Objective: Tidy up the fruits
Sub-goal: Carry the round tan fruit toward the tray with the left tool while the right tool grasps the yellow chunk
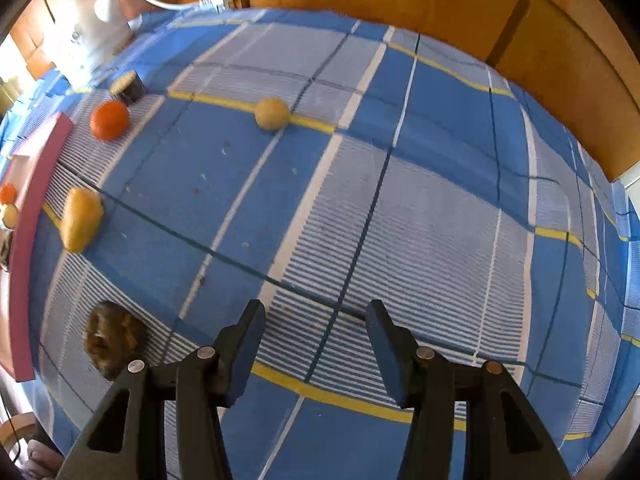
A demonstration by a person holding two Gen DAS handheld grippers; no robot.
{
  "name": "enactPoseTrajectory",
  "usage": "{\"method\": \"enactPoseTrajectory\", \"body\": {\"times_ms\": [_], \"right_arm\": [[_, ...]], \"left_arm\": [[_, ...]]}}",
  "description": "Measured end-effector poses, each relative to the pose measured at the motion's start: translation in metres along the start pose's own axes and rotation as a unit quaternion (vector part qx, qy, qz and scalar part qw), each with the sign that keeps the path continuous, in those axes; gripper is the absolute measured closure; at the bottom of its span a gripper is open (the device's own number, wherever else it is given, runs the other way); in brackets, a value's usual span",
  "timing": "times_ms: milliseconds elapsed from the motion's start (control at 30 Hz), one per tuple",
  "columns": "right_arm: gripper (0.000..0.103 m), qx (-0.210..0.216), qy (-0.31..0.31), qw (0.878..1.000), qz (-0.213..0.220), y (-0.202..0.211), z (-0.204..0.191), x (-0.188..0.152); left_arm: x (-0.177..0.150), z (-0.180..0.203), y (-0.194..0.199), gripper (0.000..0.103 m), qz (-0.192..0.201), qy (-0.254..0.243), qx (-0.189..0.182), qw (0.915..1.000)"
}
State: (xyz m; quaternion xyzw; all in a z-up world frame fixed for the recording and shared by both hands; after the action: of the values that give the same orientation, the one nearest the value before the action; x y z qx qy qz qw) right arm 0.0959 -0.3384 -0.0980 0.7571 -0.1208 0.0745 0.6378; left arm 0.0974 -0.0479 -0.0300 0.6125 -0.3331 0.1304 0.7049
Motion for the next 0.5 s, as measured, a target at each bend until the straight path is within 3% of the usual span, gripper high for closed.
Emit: {"method": "enactPoseTrajectory", "body": {"times_ms": [133, 267, 500], "right_arm": [[0.049, 0.009, -0.001, 1.000, 0.008, 0.000, 0.003, -0.002], [0.043, 0.018, -0.004, 1.000, 0.018, -0.001, 0.010, -0.006], [0.043, 0.010, -0.018, 1.000, 0.023, 0.004, 0.014, -0.012]], "left_arm": [[-0.016, -0.019, 0.007, 0.075, 0.002, 0.016, 0.014, 0.9998], [-0.026, -0.038, 0.012, 0.075, 0.006, 0.034, 0.023, 0.9991], [-0.038, -0.069, 0.021, 0.075, 0.017, 0.062, 0.041, 0.9971]]}}
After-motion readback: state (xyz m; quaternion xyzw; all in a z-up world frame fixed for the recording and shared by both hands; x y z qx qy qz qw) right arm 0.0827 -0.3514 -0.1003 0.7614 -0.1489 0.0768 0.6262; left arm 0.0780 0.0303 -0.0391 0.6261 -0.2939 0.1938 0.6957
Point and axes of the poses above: each gripper's, at about its wrist camera, not at the fingertips, and y roughly against the way its jaws point, z to its right, x to its top, the point moved 3 cm from there along -y, roughly the way its jaws point, and after that the axes turned 10 degrees about x, right-handed, at the moved point
